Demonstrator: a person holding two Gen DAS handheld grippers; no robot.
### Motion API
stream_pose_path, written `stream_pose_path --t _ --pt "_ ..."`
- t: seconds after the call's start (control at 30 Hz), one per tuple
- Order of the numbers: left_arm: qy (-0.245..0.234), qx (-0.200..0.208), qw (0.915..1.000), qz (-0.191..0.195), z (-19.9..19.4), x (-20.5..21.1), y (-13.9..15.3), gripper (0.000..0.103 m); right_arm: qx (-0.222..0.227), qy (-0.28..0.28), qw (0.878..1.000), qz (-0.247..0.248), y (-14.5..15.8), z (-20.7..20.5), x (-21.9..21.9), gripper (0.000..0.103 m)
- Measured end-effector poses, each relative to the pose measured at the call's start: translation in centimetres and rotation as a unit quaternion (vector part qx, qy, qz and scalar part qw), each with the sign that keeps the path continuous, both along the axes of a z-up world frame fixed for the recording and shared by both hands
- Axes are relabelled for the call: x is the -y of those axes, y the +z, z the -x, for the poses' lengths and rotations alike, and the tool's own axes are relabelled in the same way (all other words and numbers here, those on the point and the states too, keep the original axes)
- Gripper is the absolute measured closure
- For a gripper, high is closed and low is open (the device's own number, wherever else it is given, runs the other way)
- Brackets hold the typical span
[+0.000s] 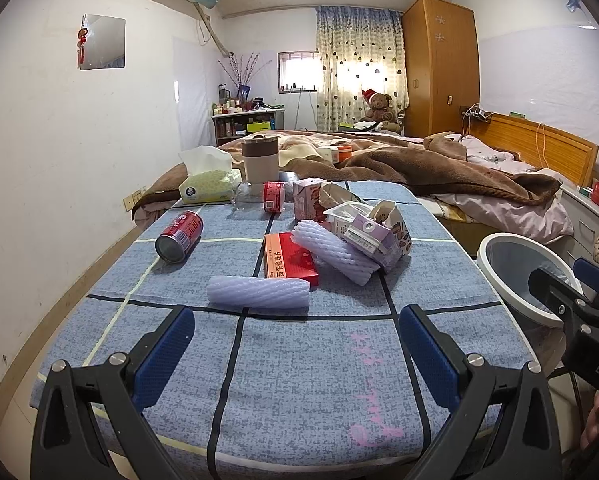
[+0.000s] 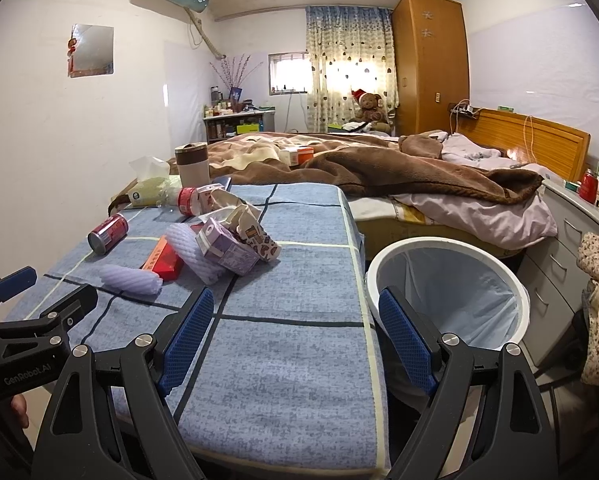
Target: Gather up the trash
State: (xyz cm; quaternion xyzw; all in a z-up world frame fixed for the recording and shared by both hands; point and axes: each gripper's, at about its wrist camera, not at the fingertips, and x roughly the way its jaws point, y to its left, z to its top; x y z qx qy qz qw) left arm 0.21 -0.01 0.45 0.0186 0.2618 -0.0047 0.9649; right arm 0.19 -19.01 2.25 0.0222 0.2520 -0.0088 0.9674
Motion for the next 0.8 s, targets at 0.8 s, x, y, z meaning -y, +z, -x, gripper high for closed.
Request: stream_pose_path --t 0.8 --pt "0.000 0.001 1.0000 0.001 0.04 -0.10 -0.03 0.000 0.000 -0.002 1.000 0.001 -0.06 0.03 0.11 0.017"
